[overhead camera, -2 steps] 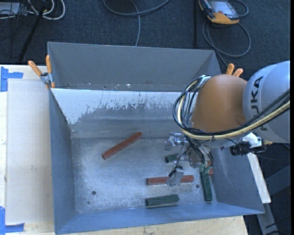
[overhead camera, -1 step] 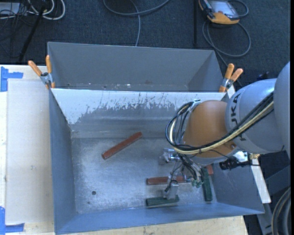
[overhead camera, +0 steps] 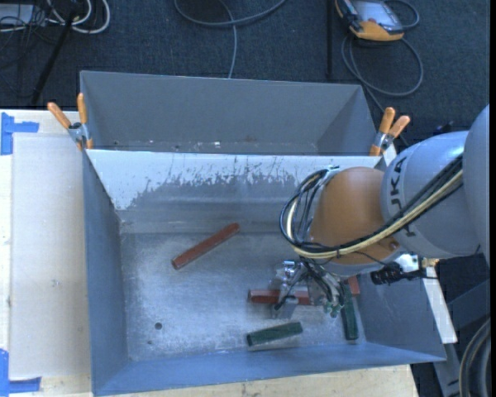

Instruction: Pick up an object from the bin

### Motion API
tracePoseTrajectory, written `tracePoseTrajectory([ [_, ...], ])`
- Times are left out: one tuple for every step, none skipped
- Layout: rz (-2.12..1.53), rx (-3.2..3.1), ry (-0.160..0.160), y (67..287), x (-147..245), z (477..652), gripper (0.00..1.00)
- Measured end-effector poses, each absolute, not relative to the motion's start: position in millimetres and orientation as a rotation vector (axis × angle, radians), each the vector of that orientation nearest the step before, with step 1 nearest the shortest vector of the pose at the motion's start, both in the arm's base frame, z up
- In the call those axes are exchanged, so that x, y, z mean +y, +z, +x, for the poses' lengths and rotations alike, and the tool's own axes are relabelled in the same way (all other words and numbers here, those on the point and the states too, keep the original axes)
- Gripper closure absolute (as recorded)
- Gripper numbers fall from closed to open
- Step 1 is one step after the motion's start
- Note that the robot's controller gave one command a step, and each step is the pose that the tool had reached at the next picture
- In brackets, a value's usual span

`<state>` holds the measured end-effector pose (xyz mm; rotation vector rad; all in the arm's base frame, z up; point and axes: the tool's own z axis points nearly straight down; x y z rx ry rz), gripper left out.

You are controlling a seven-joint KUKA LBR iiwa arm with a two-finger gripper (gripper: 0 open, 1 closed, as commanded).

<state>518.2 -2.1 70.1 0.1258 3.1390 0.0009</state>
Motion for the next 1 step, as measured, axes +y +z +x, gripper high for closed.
tracePoseTrajectory([
  [0.186, 3.128, 0.001, 215.3, -8.6, 523.6, 1.00],
])
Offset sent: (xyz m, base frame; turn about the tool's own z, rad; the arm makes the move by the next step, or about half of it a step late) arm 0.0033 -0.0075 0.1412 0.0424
